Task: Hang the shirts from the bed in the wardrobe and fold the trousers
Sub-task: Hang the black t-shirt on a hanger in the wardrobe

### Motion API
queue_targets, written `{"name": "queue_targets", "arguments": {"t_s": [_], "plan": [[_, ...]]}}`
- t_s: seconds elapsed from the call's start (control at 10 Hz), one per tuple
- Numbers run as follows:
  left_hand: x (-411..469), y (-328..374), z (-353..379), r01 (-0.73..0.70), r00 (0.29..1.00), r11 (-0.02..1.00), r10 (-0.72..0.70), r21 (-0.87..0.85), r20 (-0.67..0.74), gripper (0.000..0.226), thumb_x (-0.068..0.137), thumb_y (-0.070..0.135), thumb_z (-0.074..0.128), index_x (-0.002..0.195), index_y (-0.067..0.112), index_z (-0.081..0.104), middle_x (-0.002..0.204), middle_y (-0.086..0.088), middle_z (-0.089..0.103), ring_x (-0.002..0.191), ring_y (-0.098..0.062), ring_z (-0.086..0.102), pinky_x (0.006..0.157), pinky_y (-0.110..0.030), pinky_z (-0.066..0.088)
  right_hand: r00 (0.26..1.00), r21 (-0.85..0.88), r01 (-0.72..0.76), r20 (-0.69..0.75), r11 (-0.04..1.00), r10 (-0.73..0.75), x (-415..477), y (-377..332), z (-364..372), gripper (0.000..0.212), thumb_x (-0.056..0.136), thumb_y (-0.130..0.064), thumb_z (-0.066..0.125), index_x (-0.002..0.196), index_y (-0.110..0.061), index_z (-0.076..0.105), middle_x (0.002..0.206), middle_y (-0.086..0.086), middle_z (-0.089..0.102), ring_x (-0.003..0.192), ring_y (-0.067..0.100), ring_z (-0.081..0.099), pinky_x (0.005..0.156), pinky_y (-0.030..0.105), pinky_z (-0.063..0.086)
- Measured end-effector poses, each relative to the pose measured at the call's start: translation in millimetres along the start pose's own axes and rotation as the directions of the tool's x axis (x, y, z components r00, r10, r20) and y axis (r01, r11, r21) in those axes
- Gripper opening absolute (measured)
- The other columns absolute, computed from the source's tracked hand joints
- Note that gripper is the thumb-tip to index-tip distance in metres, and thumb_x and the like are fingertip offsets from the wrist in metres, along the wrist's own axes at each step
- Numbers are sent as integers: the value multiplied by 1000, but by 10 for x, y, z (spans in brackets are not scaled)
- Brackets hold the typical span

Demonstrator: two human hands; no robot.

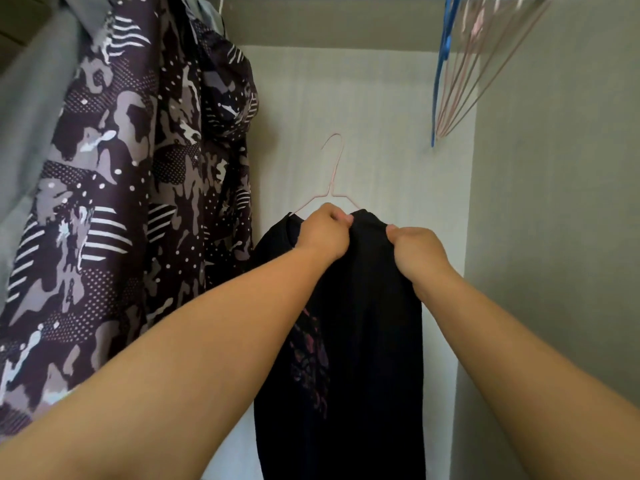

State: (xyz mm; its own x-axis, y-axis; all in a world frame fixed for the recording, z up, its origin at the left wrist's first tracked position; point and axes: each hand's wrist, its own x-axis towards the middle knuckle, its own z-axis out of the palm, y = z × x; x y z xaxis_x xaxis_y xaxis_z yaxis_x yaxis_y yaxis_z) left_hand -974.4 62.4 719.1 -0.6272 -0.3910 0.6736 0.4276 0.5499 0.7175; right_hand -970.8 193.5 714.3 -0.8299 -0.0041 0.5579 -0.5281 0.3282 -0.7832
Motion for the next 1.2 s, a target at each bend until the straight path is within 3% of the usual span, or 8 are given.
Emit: {"name": "queue_targets", "arguments": {"t_s": [0.2,0.3,0.6,0.7,0.8,0.9,1.0,1.2], "plan": [[-10,37,51,71,995,997,-72,13,63,34,96,42,47,75,16,55,74,3,54,79,-20,53,76,-31,44,992,-87,122,-6,989,-123,-37,190,1,45,98,-32,39,82,7,58,84,18,63,82,35,59,79,39,49],[-2,131,80,158,986,987,-155,-41,54,38,91,42,55,96,6,68,98,-8,66,97,-27,62,91,-38,50,980,-214,187,-23,959,-197,-77,286,29,44,100,-29,35,60,-9,39,63,3,46,63,21,45,58,31,36],[-101,74,251,198,978,969,-186,-146,93,32,84,23,70,107,0,66,113,-18,66,90,-25,61,72,-30,48,955,-449,280,40,849,-294,-213,460,-12,40,101,-30,28,65,-17,40,66,-2,46,64,16,46,55,29,30],[-13,48,216,206,978,965,-197,-164,74,28,85,19,67,106,0,66,114,-19,66,107,-33,61,80,-35,48,919,-632,378,165,677,-359,-238,459,-159,42,98,-34,29,63,-16,43,64,-4,48,60,13,45,51,27,29],[-11,57,179,185,981,970,-173,-156,86,28,87,18,66,109,1,65,116,-17,65,110,-31,60,70,-29,47,935,-552,353,221,755,-276,-183,310,-318,48,95,-40,35,65,-8,54,69,6,57,66,21,53,58,30,38],[-44,142,144,176,977,976,-157,-128,146,32,91,21,61,118,3,61,123,-11,61,113,-26,57,85,-28,45,935,-315,291,295,903,-198,-166,198,-304,42,94,-36,45,71,-2,51,70,13,53,65,21,49,62,31,37],[-25,217,89,151,975,983,-131,-106,181,36,94,23,56,121,-1,58,126,-17,58,116,-31,55,93,-34,44,913,-340,349,332,873,-235,-171,147,-162,35,93,-26,47,63,-11,40,62,2,44,56,17,42,53,26,31],[17,260,-111,-73,989,985,92,-153,118,29,96,30,52,77,8,54,77,2,51,69,-12,47,61,-23,38,953,66,255,152,965,-262,-76,-161,31,18,94,-14,42,80,-11,54,75,12,48,69,23,44,64,31,33]]}}
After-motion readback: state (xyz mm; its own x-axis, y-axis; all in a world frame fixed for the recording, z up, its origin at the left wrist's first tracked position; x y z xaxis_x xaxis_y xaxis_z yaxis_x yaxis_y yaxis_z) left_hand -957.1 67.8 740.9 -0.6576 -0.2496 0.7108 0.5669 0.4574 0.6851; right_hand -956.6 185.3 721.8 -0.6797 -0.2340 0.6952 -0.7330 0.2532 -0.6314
